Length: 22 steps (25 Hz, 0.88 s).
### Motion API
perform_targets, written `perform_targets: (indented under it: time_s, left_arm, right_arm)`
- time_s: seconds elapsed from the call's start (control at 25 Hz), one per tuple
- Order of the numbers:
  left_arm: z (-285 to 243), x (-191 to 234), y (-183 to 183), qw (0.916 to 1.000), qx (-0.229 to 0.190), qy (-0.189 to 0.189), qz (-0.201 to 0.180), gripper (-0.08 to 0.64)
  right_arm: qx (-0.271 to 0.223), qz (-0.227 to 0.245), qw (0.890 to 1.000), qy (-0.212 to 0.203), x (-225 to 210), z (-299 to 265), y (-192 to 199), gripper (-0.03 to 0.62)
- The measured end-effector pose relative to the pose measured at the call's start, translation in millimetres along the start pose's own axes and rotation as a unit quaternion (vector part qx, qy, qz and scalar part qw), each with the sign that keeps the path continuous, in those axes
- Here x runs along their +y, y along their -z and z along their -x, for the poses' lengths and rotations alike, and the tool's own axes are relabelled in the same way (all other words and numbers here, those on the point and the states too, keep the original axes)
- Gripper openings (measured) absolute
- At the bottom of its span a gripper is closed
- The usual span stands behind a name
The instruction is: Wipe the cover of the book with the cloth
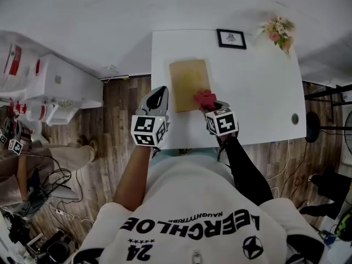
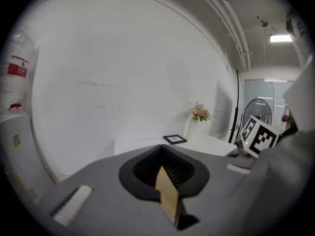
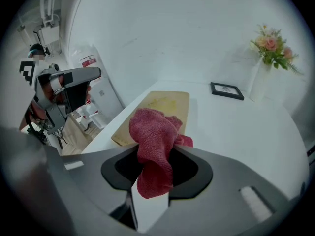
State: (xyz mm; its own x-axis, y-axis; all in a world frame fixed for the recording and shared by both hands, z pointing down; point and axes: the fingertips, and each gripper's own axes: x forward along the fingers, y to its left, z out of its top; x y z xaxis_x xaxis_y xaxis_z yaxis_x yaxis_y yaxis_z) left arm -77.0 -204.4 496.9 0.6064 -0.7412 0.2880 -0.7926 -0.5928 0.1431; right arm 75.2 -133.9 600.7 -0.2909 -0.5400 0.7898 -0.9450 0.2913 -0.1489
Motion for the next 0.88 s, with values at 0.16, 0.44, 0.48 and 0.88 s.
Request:
perform_targets:
  time_s: [0.16, 0.44, 0.48, 0.88]
  left_arm:
    - [0, 3, 0, 1.0, 0.004, 0.003, -0.001, 0.054]
    - [10, 16, 0, 0.9999, 0.011, -0.011, -0.005, 0.054]
    - [11, 19, 1, 0.9998, 0.012, -0.014, -0.004, 0.054]
    - [3, 35, -2, 0.9997, 0.01, -0.023, 0.001, 0.054]
  right_arm:
    - [-0.03, 0.026, 0.999, -0.026, 26, -13, -31, 0.138]
    - [-0.001, 0.082, 0.992, -0.1, 85, -63, -62, 0.138]
    - [0.003, 0.091, 0.991, -0.102, 87, -67, -62, 0.138]
    - [-0.012, 0.061, 0.997, -0.037, 19, -45, -50, 0.138]
